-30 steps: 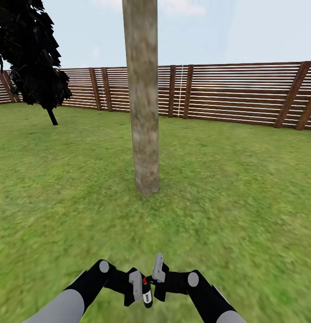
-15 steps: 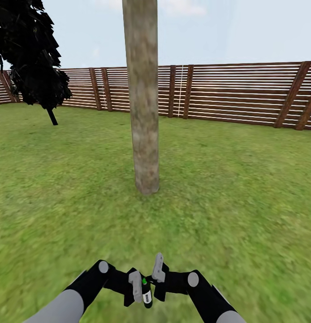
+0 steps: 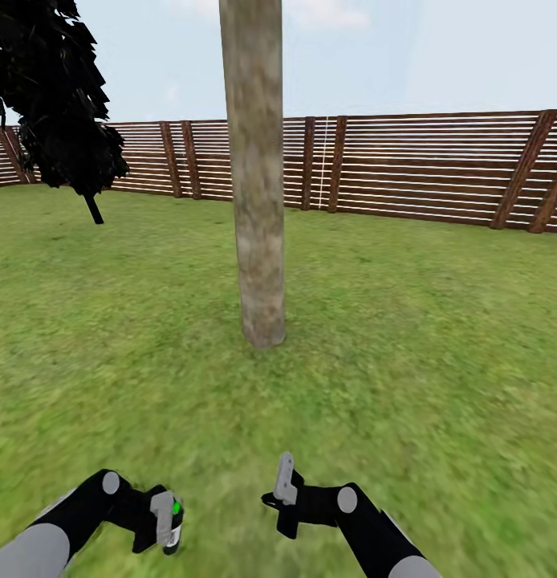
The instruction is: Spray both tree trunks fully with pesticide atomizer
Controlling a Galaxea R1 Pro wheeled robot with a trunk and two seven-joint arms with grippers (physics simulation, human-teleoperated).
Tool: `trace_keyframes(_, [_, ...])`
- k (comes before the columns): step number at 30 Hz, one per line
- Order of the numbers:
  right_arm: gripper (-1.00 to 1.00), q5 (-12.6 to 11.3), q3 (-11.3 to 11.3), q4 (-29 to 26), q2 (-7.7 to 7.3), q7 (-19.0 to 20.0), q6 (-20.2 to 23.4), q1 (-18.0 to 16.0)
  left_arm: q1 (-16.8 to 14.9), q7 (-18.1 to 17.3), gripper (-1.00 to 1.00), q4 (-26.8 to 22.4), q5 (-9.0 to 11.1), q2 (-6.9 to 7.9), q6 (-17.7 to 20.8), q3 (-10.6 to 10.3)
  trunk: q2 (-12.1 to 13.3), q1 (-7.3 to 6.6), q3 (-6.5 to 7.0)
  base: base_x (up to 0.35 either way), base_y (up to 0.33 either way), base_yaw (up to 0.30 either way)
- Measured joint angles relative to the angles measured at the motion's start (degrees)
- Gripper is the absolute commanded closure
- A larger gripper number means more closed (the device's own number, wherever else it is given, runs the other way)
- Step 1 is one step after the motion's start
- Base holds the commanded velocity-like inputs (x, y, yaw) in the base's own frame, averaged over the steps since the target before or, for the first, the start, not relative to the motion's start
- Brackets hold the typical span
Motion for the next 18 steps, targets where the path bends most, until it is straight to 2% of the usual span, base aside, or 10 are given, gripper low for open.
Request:
trace_keyframes(1, [1.00, 0.00, -0.05, 0.00, -0.09, 0.00, -0.02, 0.00, 0.02, 0.21, 1.00, 0.04, 0.16, 1.44, 0.08, 0.08, 0.00, 0.00, 0.00, 0.000, 0.000, 0.000])
trace_keyframes(2, [-1.00, 0.00, -0.11, 0.00, -0.16, 0.00, -0.03, 0.00, 0.01, 0.83, 1.00, 0.06, 0.27, 2.68, 0.07, 0.16, 0.00, 0.00, 0.00, 0.000, 0.000, 0.000])
trace_keyframes(4, [-1.00, -0.06, -0.31, 0.03, -0.73, 0.00, -0.03, 0.00, 0.13, 4.15, 1.00, 0.09, 0.58, 3.90, 0.11, 0.37, 0.00, 0.00, 0.00, 0.000, 0.000, 0.000])
trace_keyframes(7, [-1.00, -0.24, -0.43, 0.01, -1.95, -0.09, -0.03, 0.00, 0.25, 8.69, 1.00, 1.42, 1.12, 4.12, 0.15, 1.19, 0.00, 0.00, 0.00, 0.000, 0.000, 0.000])
trace_keyframes(9, [-1.00, -0.24, -0.60, 0.16, -2.81, -0.44, 0.00, 0.00, 0.26, 11.71, 1.00, 2.09, 2.36, 3.97, 0.25, 4.83, 0.00, 0.00, 0.00, 0.000, 0.000, 0.000])
trace_keyframes(12, [-1.00, -0.34, -3.64, 0.63, -6.40, -4.25, -0.08, 0.06, 0.26, 16.79, 1.00, 2.38, 4.16, 3.72, 0.37, 13.85, 0.00, 0.00, 0.00, 0.000, 0.000, 0.000])
trace_keyframes(13, [-1.00, -0.35, -7.27, 1.95, -7.28, -7.63, -0.08, 0.16, 0.27, 18.85, 1.00, 2.61, 4.84, 3.24, 0.38, 17.86, 0.00, 0.00, 0.00, 0.000, 0.000, 0.000])
trace_keyframes(15, [-1.00, -0.34, -16.12, 7.57, -8.09, -15.40, -0.16, 0.24, 0.29, 22.83, 1.00, 3.19, 5.86, 1.25, 0.44, 24.02, 0.00, 0.00, 0.00, 0.000, 0.000, 0.000])
trace_keyframes(17, [-1.00, -0.33, -22.33, 11.86, -8.72, -22.01, -0.34, 0.26, 0.29, 27.01, 1.00, 3.42, 6.20, -0.55, 0.52, 26.91, 0.00, 0.00, 0.00, 0.000, 0.000, 0.000])
trace_keyframes(18, [-1.00, -0.32, -25.74, 14.89, -9.27, -27.95, -0.70, 0.29, 0.30, 31.35, 1.00, 3.49, 6.33, -2.11, 1.14, 28.05, 0.00, 0.00, -0.01, 0.000, 0.000, 0.000])
